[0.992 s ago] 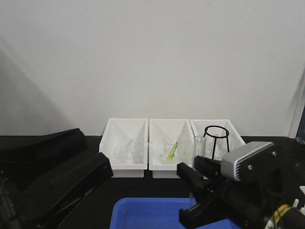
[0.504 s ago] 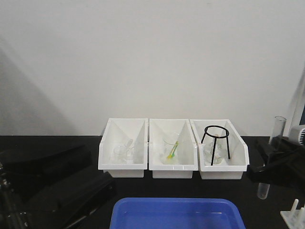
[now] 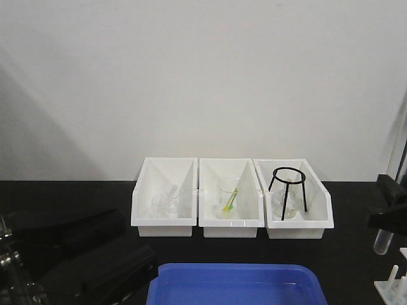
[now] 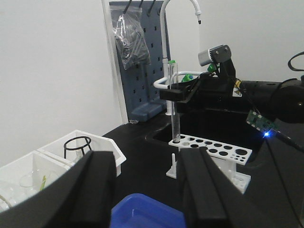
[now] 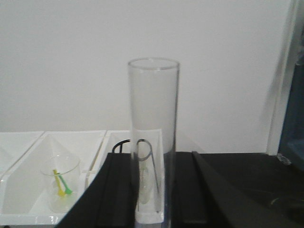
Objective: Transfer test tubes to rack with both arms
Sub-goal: 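Carry the tube with the right gripper above the white rack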
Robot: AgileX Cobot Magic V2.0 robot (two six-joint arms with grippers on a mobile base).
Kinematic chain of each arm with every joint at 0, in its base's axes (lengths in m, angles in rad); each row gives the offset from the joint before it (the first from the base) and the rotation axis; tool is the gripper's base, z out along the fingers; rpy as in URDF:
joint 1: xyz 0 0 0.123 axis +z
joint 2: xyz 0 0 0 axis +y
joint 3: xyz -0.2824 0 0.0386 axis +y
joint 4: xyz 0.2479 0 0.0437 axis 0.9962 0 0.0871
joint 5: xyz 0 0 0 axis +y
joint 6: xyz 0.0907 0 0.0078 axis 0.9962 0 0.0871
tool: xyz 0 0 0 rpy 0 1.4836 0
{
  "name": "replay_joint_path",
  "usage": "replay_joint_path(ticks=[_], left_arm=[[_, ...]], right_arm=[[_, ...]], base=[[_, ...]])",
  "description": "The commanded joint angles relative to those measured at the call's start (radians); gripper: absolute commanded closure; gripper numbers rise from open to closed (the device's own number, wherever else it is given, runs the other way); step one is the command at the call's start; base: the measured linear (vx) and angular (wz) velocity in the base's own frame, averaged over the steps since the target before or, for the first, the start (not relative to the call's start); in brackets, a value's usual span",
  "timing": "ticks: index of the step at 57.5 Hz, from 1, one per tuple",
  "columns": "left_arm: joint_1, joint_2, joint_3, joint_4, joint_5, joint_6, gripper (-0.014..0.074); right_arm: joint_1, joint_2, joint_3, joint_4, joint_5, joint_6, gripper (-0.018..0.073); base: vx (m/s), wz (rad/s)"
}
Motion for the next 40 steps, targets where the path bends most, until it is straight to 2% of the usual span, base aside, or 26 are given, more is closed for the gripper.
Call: replay_joint_path(ticks=[1,22,40], left_arm=[[-0.007,-0.008,-0.030,-0.001,-0.086,0.000,0.0170],[-0.007,-0.008,-0.030,-0.001,-0.049,0.000,0.0170],[-0.007,-0.008,-0.030,0.000,-0.032,0.000,0.0170]], right_arm=[[-0.046,-0.022,-0.033,-0.002,-0.096,0.033,0.0566],[-0.208,-0.111,0.000,-0.010,-0.038,0.050,0.0566],[-0.320,-0.132,0.227,-0.010,-0.318,0.053,0.0566]], base=[[0.00,0.00],[0.00,0.00],[0.00,0.00]])
